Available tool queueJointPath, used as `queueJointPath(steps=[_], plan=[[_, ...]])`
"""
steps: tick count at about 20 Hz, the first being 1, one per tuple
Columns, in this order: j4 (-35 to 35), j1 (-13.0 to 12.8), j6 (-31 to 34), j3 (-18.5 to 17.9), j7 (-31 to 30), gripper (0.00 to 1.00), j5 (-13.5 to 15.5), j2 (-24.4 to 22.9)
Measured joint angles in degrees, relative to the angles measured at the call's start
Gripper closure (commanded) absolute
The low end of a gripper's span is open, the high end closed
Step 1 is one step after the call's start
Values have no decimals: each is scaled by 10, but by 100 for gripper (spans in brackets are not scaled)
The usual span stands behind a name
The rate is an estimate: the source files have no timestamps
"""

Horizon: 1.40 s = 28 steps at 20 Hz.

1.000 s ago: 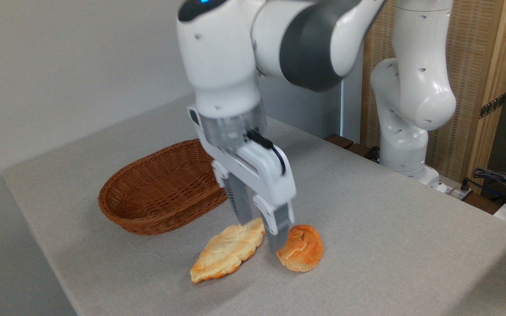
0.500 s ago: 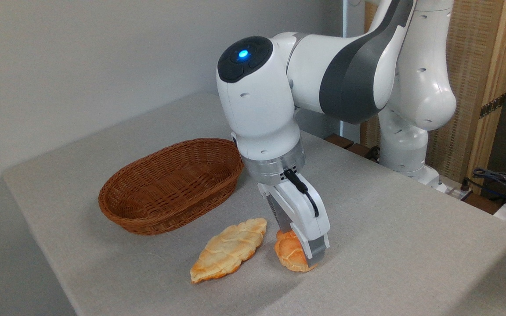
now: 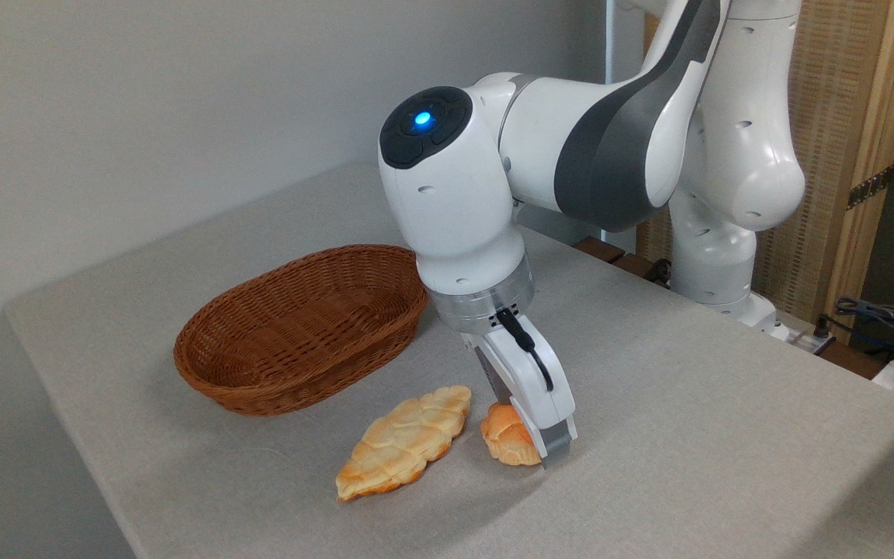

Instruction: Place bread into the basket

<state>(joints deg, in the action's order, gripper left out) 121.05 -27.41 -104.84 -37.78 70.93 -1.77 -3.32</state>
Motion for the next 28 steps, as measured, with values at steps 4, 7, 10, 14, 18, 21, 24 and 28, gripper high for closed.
queueJointPath(steps=[4, 7, 10, 14, 18, 21, 24, 28], plan=[[2, -15, 0, 2, 0, 15, 0, 1], [3, -23, 0, 6, 0, 63, 0, 2], [3, -30, 0, 6, 0, 68, 0, 2], [3, -30, 0, 6, 0, 68, 0, 2], [3, -30, 0, 6, 0, 68, 0, 2], [3, -30, 0, 6, 0, 68, 0, 2], [2, -30, 0, 6, 0, 67, 0, -1], [-9, -30, 0, 6, 0, 67, 9, -18]])
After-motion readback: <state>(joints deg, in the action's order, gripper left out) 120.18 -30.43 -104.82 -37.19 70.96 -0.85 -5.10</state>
